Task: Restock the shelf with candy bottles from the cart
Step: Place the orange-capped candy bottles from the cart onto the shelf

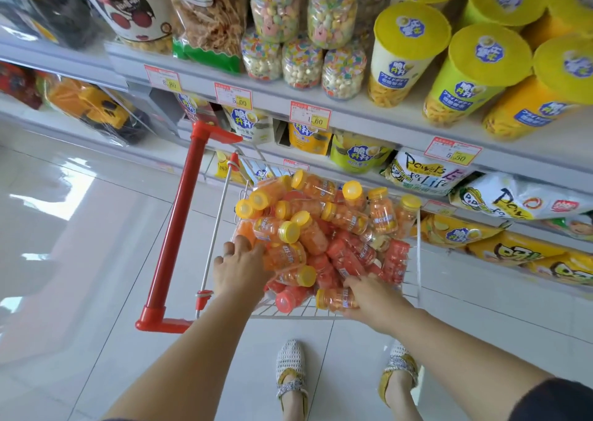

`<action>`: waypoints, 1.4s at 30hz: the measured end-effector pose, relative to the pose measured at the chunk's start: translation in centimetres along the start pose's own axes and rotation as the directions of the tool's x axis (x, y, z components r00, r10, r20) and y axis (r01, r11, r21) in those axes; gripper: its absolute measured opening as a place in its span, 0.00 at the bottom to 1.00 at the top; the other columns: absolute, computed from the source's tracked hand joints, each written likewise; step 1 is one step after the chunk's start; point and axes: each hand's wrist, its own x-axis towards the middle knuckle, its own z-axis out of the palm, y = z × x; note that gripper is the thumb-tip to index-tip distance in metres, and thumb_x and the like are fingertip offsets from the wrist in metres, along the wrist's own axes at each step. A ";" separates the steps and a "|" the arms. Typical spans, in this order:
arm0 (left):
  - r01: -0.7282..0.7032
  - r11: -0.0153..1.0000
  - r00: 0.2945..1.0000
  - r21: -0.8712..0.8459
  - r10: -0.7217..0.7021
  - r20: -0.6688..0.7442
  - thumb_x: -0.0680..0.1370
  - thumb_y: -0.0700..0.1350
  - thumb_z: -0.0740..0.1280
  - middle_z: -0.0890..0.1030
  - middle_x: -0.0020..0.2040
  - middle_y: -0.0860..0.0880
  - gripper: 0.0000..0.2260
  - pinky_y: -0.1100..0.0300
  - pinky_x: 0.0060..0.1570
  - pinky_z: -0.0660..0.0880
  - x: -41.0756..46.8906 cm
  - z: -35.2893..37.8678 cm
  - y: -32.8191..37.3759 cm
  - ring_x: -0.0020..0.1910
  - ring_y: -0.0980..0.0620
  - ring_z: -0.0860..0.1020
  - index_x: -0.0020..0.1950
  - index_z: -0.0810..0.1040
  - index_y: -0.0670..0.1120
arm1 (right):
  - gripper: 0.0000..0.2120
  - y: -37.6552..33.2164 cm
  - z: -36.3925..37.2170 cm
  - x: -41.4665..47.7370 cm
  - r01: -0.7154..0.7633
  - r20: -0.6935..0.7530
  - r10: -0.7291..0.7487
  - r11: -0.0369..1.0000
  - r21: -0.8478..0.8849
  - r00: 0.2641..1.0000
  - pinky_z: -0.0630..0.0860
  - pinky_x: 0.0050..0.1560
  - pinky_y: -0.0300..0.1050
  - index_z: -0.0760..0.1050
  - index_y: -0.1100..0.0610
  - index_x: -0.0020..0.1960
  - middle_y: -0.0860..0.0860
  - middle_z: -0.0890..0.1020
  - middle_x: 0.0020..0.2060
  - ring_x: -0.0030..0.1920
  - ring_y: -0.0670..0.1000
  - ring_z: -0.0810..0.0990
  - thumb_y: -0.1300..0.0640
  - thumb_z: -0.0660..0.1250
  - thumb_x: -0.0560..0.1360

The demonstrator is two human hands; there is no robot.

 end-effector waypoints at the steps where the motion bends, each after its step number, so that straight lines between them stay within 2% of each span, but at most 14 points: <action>1: -0.004 1.000 1.000 0.003 0.004 0.013 0.77 0.60 0.66 0.70 0.66 0.48 0.23 0.50 0.63 0.68 -0.3 -0.4 -0.1 0.67 0.44 0.67 0.70 0.68 0.55 | 0.27 0.2 -0.5 -0.5 -0.010 0.010 0.009 1.000 0.028 1.000 0.75 0.57 0.50 0.69 0.54 0.69 0.52 0.77 0.60 0.62 0.55 0.74 0.43 0.70 0.75; 6: -0.065 0.990 0.992 -0.122 0.078 0.102 0.77 0.58 0.68 0.79 0.55 0.49 0.21 0.55 0.44 0.72 -3.5 -5.2 -0.3 0.53 0.47 0.79 0.66 0.70 0.51 | 0.33 1.2 -5.8 -5.2 -0.087 0.028 0.083 0.960 0.266 0.996 0.77 0.53 0.45 0.71 0.52 0.69 0.48 0.77 0.57 0.53 0.49 0.78 0.40 0.74 0.69; 9: -0.148 0.949 0.977 -0.278 0.185 0.110 0.74 0.58 0.71 0.79 0.56 0.52 0.22 0.58 0.45 0.74 -5.8 -9.6 0.2 0.48 0.52 0.78 0.65 0.74 0.54 | 0.35 1.7 -10.9 -9.5 -0.107 0.030 0.106 0.869 0.483 0.994 0.75 0.42 0.38 0.72 0.49 0.67 0.43 0.79 0.53 0.46 0.43 0.80 0.34 0.74 0.66; 11: -0.215 0.894 0.962 -0.394 0.263 0.071 0.73 0.58 0.73 0.79 0.55 0.54 0.20 0.59 0.46 0.75 -7.3 -13.2 1.4 0.47 0.54 0.78 0.62 0.76 0.57 | 0.33 2.4 -13.7 -12.5 -0.096 -0.038 0.141 0.825 0.557 0.989 0.73 0.44 0.35 0.73 0.47 0.66 0.42 0.78 0.54 0.49 0.42 0.77 0.34 0.75 0.66; 14: -0.337 0.755 0.923 -0.563 0.383 -0.039 0.72 0.55 0.74 0.81 0.51 0.56 0.14 0.62 0.42 0.76 -10.0 -19.0 4.2 0.43 0.57 0.79 0.57 0.79 0.58 | 0.26 3.5 -17.3 -16.9 -0.009 -0.086 0.151 0.538 0.843 0.985 0.78 0.48 0.40 0.79 0.55 0.61 0.44 0.81 0.40 0.40 0.44 0.79 0.44 0.79 0.67; 17: -0.407 0.611 0.885 -0.679 0.449 -0.126 0.71 0.57 0.75 0.82 0.51 0.56 0.16 0.56 0.42 0.79 -13.1 -24.1 8.0 0.45 0.53 0.83 0.58 0.79 0.60 | 0.13 4.1 -20.5 -21.0 0.128 -0.158 0.137 0.205 0.970 0.978 0.79 0.51 0.42 0.79 0.63 0.57 0.52 0.85 0.44 0.46 0.49 0.84 0.63 0.72 0.73; 19: -0.447 0.496 0.858 -0.745 0.474 -0.199 0.67 0.58 0.77 0.83 0.52 0.52 0.20 0.46 0.50 0.81 -14.9 -26.9 10.8 0.48 0.46 0.83 0.58 0.80 0.60 | 0.09 4.7 -22.5 -23.2 0.232 -0.245 0.178 0.090 0.969 0.953 0.79 0.49 0.43 0.78 0.64 0.54 0.55 0.85 0.46 0.47 0.50 0.84 0.69 0.67 0.75; 21: -0.509 0.402 0.821 -0.761 0.492 -0.290 0.70 0.53 0.77 0.83 0.55 0.51 0.19 0.50 0.51 0.81 -16.4 -29.5 13.5 0.50 0.51 0.83 0.59 0.80 0.56 | 0.10 5.4 -24.6 -25.3 0.343 -0.349 0.220 0.069 0.937 0.911 0.77 0.52 0.45 0.79 0.62 0.53 0.56 0.83 0.45 0.47 0.52 0.81 0.72 0.65 0.75; 23: -0.561 0.328 0.786 -0.760 0.498 -0.366 0.73 0.49 0.75 0.83 0.56 0.50 0.18 0.60 0.45 0.81 -17.7 -31.9 16.1 0.49 0.55 0.84 0.62 0.78 0.53 | 0.12 6.3 -26.9 -27.2 0.427 -0.448 0.263 0.134 0.894 0.854 0.78 0.48 0.43 0.80 0.60 0.54 0.55 0.83 0.44 0.44 0.52 0.82 0.71 0.67 0.74; 27: -0.642 0.213 0.734 -0.737 0.451 -0.508 0.76 0.47 0.73 0.82 0.57 0.55 0.18 0.53 0.55 0.80 -18.6 -35.6 20.5 0.50 0.56 0.83 0.65 0.76 0.55 | 0.22 7.9 -31.1 -29.3 0.496 -0.605 0.364 0.352 0.794 0.708 0.78 0.55 0.47 0.77 0.52 0.58 0.47 0.85 0.49 0.50 0.49 0.83 0.61 0.78 0.66; 30: -0.681 0.154 0.710 -0.716 0.379 -0.594 0.76 0.43 0.72 0.82 0.56 0.53 0.18 0.54 0.56 0.79 -17.4 -37.3 23.2 0.51 0.55 0.83 0.65 0.76 0.53 | 0.24 8.1 -33.7 -29.4 0.545 -0.721 0.402 0.475 0.691 0.565 0.76 0.47 0.31 0.72 0.50 0.60 0.45 0.83 0.50 0.49 0.42 0.81 0.60 0.78 0.68; 32: -0.711 0.132 0.685 -0.690 0.349 -0.639 0.76 0.43 0.72 0.83 0.54 0.53 0.17 0.60 0.51 0.79 -16.2 -38.6 24.7 0.51 0.56 0.82 0.63 0.76 0.55 | 0.24 7.9 -35.7 -28.9 0.556 -0.791 0.405 0.564 0.611 0.459 0.73 0.42 0.29 0.71 0.52 0.61 0.45 0.82 0.48 0.46 0.40 0.80 0.59 0.77 0.69; 37: -0.774 0.196 0.629 -0.602 0.351 -0.694 0.77 0.44 0.71 0.80 0.55 0.57 0.17 0.76 0.45 0.71 -12.4 -41.9 27.4 0.53 0.60 0.78 0.64 0.74 0.55 | 0.26 8.0 -39.9 -25.8 0.424 -0.865 0.430 0.754 0.502 0.259 0.76 0.48 0.49 0.69 0.58 0.62 0.49 0.80 0.46 0.47 0.52 0.79 0.54 0.76 0.70; 42: -0.791 0.289 0.607 -0.539 0.474 -0.638 0.78 0.40 0.69 0.80 0.59 0.53 0.19 0.64 0.53 0.74 -8.4 -43.2 28.9 0.58 0.55 0.77 0.68 0.73 0.52 | 0.24 8.3 -41.6 -22.4 0.237 -0.855 0.489 0.822 0.518 0.174 0.66 0.43 0.44 0.69 0.60 0.63 0.52 0.78 0.50 0.49 0.55 0.77 0.54 0.73 0.72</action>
